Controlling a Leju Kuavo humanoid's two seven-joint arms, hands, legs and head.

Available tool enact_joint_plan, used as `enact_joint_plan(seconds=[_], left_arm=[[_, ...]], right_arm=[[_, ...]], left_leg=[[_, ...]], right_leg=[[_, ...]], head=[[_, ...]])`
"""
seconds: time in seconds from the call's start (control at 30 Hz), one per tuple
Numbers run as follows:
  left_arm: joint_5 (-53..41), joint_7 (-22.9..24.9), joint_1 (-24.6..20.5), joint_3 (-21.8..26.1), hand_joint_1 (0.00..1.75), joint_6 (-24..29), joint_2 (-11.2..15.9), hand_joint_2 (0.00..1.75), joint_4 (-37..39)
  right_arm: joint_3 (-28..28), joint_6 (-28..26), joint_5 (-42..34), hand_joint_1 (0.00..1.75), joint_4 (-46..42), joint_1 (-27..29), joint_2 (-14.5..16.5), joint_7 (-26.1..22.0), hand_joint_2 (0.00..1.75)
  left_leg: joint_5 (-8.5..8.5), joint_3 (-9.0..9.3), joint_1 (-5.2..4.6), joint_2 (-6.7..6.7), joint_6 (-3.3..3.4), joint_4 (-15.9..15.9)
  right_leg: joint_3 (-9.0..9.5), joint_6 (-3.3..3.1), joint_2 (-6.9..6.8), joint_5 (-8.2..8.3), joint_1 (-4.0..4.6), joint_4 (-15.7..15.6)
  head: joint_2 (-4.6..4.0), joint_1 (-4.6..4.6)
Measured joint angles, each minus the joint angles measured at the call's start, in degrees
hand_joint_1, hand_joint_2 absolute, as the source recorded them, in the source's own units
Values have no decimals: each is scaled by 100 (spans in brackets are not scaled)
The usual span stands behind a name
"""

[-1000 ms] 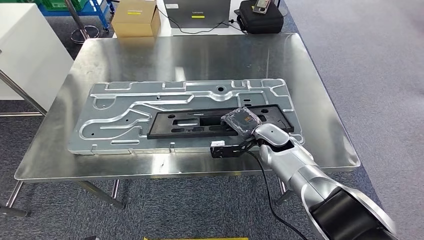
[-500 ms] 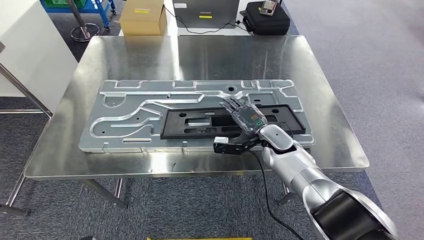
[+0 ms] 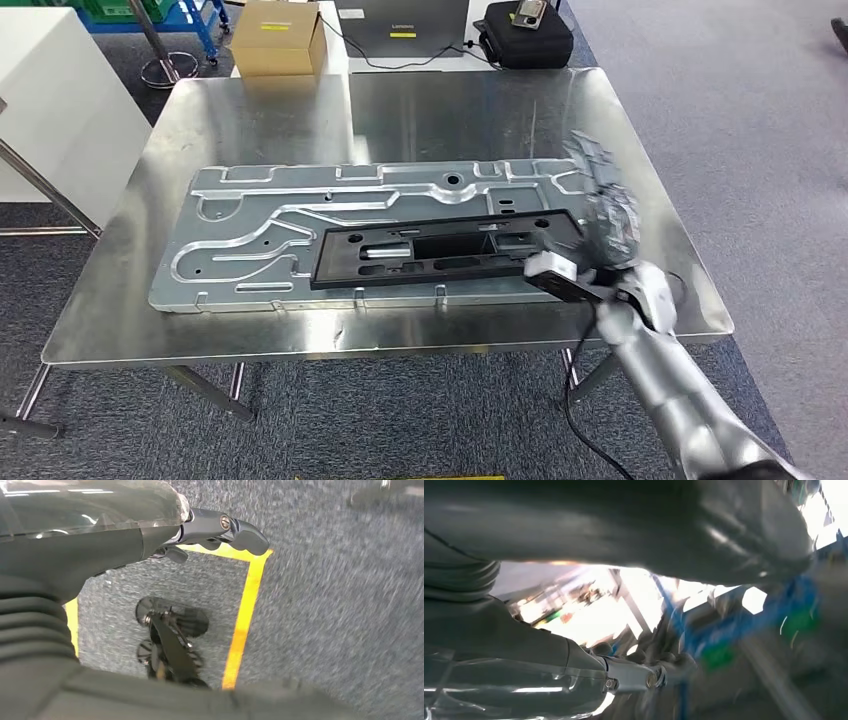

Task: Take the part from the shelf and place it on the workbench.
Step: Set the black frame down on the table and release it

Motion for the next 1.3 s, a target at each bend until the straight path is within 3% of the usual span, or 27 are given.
enact_joint_plan(seconds=[0.07, 0.17, 0.23, 0.33, 0.4, 0.43, 0.47, 0.57, 0.6, 0.7, 0.77, 0.87, 0.93, 0.97, 1.07, 1.1, 1.13, 1.23, 1.27, 1.3], left_arm=[[46, -15, 23, 36, 0, 3, 0, 0, 0], [78, -60, 38, 82, 0, 6, 3, 0, 0], [93, -102, 58, 112, 0, 13, 4, 0, 0], [152, -170, 82, 165, 0, 72, 4, 0, 0], [177, -194, 97, 203, 0, 121, 0, 0, 0], [180, -195, 113, 217, 0, 142, -5, 0, 0], [180, -194, 128, 228, 0, 164, -12, 0, 0], [183, -177, 126, 260, 0, 219, -50, 0, 0], [183, -172, 120, 270, 0, 233, -64, 0, 0], [188, -146, 135, 285, 0, 275, -101, 0, 0], [201, -126, 140, 295, 0, 285, -126, 0, 0], [206, -115, 141, 311, 0, 286, -164, 0, 0], [192, -114, 144, 317, 0, 276, -169, 0, 0], [177, -115, 145, 319, 0, 264, -169, 0, 0], [84, -121, 125, 315, 0, 202, -166, 0, 0], [39, -121, 114, 310, 0, 181, -167, 0, 0], [-13, -115, 108, 299, 0, 164, -172, 0, 0], [-147, -66, 121, 246, 0, 118, -207, 0, 2], [-175, -50, 122, 229, 0, 106, -223, 0, 3], [-202, -35, 122, 211, 0, 94, -240, 0, 5]], right_arm=[[-505, -95, -411, 0, -580, 351, -251, -140, 0], [-1168, -112, -814, 0, -1436, 1093, -605, -286, 0], [-1678, -113, -1136, 0, -2059, 1759, -784, -318, 0], [-2795, -51, -1837, 0, -2768, 2689, -877, -309, 0], [-3786, 92, -2157, 0, -3033, 3332, -796, -309, 0], [-4230, 187, -2200, 0, -3079, 3566, -735, -309, 0], [-4634, 299, -2176, 0, -3065, 3714, -671, -311, 0], [-5729, 605, -1904, 0, -2687, 3957, -453, -310, 0], [-6071, 638, -1793, 0, -2513, 4028, -371, -303, 0], [-6912, 573, -1101, 0, -1738, 4053, -108, -208, 0], [-7396, 498, -432, 0, -1009, 3965, 99, -166, 0], [-7955, 396, 326, 0, -40, 3827, 354, -119, 0], [-8180, 512, 924, 0, 608, 3759, 442, 247, 0], [-8240, 656, 1285, 0, 972, 3725, 484, 554, 0], [-8254, 1365, 2183, 0, 2083, 3632, 647, 1468, 0], [-8242, 1697, 2380, 0, 2421, 3604, 724, 1746, 0], [-8225, 2095, 2527, 0, 2725, 3572, 821, 2045, 0], [-8172, 3196, 2754, 0, 3359, 3498, 1060, 2879, 0], [-8161, 3418, 2787, 0, 3491, 3487, 1127, 3058, 0], [-8149, 3593, 2821, 0, 3599, 3477, 1181, 3200, 0]], left_leg=[[98, 249, -3, -13, 43, -467], [54, 289, -28, -30, 184, -504], [58, 317, -21, -48, 266, -535], [56, 334, -18, -63, 341, -555], [52, 339, -27, -92, 363, -553], [50, 341, -33, -99, 364, -552], [45, 344, -41, -94, 359, -551], [31, 353, -68, -66, 321, -548], [31, 354, -77, -71, 296, -550], [24, 364, -82, -65, 194, -561], [-213, 310, -79, -32, 142, -361], [-938, 21, -82, -11, 132, 610], [-1158, -29, -86, -11, 146, 1052], [-1120, 92, -91, -11, 162, 974], [-713, 978, -142, -8, 251, -334], [-614, 1189, -164, -6, 277, -690], [-570, 1274, -186, -4, 297, -857], [-402, 1207, -201, 10, 355, -908], [-317, 1159, -189, 24, 378, -934], [-228, 1090, -171, 39, 397, -958]], right_leg=[[-28, 65, -1, -58, 3, 78], [-9, 147, -6, -82, 15, 77], [-10, 211, 5, -192, -11, 172], [-410, 268, 62, -674, -32, 1021], [-672, 280, 71, -841, -42, 1519], [-681, 276, 72, -780, -46, 1502], [-588, 265, 73, -629, -47, 1280], [-105, 212, 70, -168, -23, 280], [-36, 195, 71, -115, -9, 131], [-45, 111, 83, -58, 8, 80], [-63, 29, 79, 1, -11, 35], [-163, -49, 66, 90, -3, 27], [-272, -66, 65, 167, 18, 38], [-323, -69, 70, 206, 31, 43], [-435, -55, 82, 335, 67, 64], [-455, -34, 80, 379, 70, 70], [-463, -7, 77, 424, 61, 71], [-477, 85, 83, 556, 21, 20], [-509, 114, 88, 494, 12, 50], [-573, 141, 93, 302, 4, 188]], head=[[0, -19], [0, -35], [0, -34], [0, -32], [-1, -27], [-1, -25], [-1, -24], [0, -26], [0, -26], [0, -31], [0, -38], [0, -52], [0, -52], [0, -52], [0, -49], [0, -48], [0, -46], [0, -53], [0, -57], [0, -61]])
